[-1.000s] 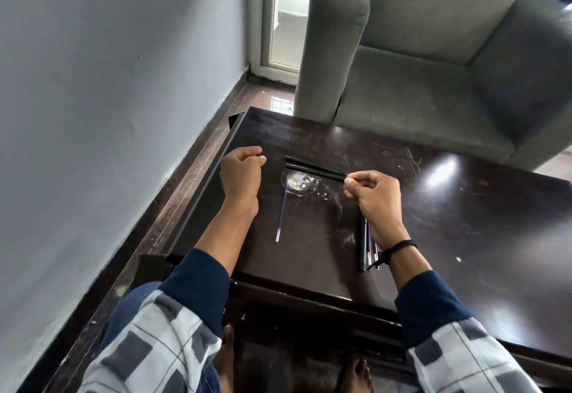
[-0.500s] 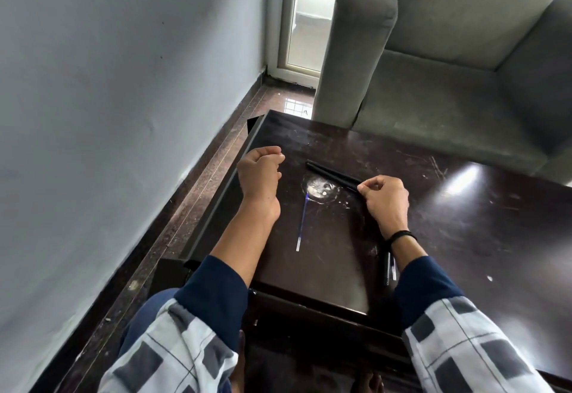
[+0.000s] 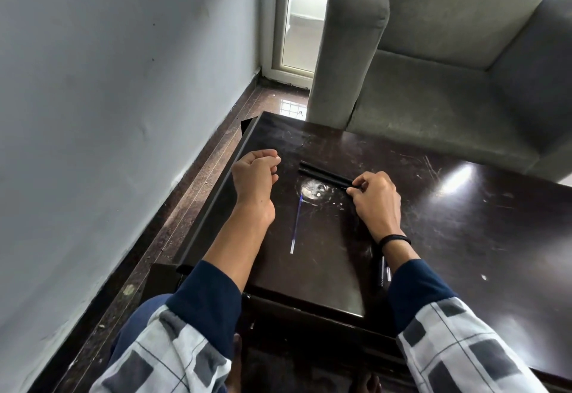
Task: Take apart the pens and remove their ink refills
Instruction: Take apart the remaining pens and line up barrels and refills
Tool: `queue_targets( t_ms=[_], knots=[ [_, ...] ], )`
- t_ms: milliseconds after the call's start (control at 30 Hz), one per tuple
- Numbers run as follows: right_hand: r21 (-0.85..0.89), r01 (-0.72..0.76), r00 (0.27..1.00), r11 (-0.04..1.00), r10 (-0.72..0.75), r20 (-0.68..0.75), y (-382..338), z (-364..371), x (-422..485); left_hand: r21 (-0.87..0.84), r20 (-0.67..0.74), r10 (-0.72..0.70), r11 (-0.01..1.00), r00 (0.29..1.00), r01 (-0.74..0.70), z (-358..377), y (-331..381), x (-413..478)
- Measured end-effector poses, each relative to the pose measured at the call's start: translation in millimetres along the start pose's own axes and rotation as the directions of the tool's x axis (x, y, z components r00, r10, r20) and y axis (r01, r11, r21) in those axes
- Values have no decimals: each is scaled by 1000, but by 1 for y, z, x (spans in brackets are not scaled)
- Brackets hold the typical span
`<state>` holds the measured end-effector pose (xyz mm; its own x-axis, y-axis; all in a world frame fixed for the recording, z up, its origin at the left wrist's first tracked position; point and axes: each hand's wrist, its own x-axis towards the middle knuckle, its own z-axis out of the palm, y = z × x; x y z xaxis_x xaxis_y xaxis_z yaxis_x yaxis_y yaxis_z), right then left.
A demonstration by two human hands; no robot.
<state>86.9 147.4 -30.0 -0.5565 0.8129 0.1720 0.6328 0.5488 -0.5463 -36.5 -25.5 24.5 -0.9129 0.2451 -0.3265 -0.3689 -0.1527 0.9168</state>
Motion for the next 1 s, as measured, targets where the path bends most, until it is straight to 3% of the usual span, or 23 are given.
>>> queue_targets(
  t_ms=[567,800,1000],
  knots=[
    [-1,-30,999,1000,30,-11,-2,-23,-4,-6,37,-20,1000,999,20,-1,1,-1],
    [-88,-80,971,993,98,218,7,-85,-24,65,184,-76,996,980,66,5,-3,-7],
    [-189,-128,926,974,186,329,21,-92,-56,92,198,-85,993,977,67,9,-8,-9]
  ],
)
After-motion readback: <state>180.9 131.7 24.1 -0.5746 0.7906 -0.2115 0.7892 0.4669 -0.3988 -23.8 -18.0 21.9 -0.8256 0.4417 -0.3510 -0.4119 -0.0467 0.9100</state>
